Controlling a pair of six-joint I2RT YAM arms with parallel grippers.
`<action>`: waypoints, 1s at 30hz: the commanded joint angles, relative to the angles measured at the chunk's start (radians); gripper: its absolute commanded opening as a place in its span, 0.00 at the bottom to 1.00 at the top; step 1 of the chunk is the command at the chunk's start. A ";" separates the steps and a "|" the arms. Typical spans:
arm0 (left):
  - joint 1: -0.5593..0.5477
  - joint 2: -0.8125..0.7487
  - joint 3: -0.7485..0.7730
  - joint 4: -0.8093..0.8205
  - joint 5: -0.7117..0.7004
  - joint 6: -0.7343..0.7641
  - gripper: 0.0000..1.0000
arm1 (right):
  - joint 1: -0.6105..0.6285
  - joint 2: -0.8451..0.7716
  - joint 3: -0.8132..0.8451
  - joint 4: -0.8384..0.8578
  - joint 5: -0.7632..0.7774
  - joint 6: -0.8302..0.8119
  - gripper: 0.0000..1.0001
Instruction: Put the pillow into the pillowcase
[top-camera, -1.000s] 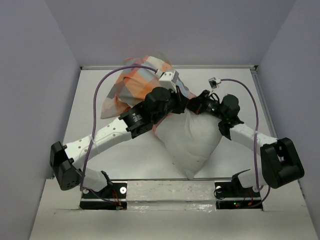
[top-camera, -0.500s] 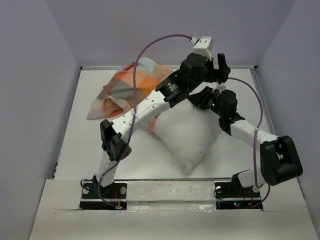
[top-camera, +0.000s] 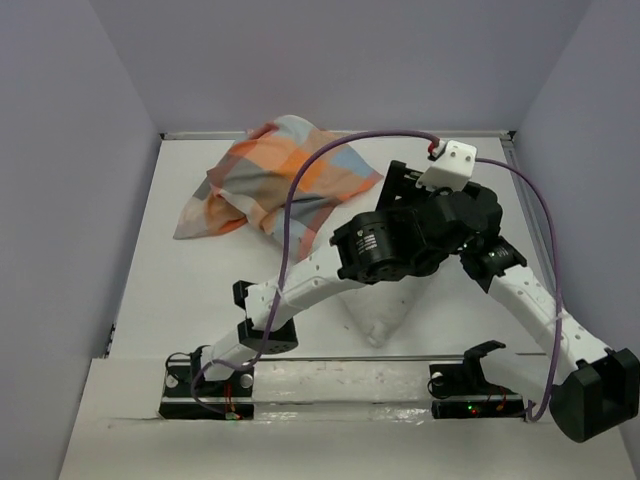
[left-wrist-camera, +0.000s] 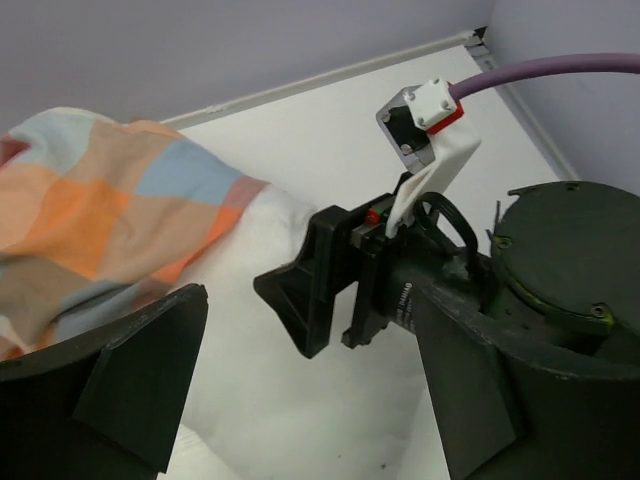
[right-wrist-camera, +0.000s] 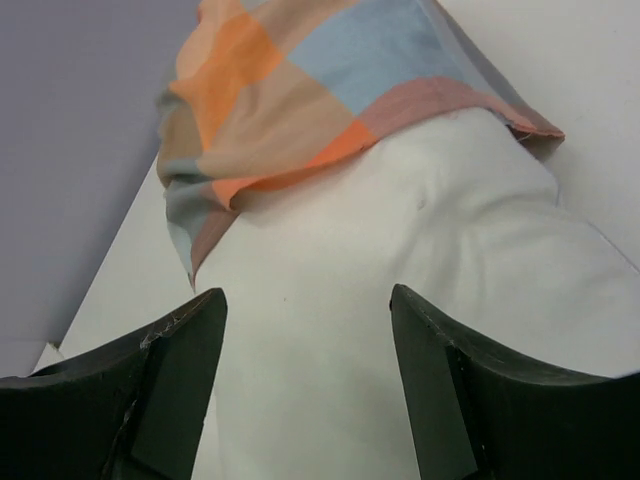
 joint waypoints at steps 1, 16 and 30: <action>-0.041 -0.179 0.013 -0.081 -0.208 0.014 0.94 | 0.026 -0.074 -0.035 -0.097 -0.038 -0.055 0.72; -0.517 -0.331 0.035 -0.084 -0.664 -0.022 0.93 | 0.046 -0.155 -0.064 -0.113 -0.285 -0.100 0.66; 0.451 -0.159 0.038 0.240 0.183 0.014 0.95 | 0.055 -0.157 -0.049 -0.136 -0.204 -0.106 0.66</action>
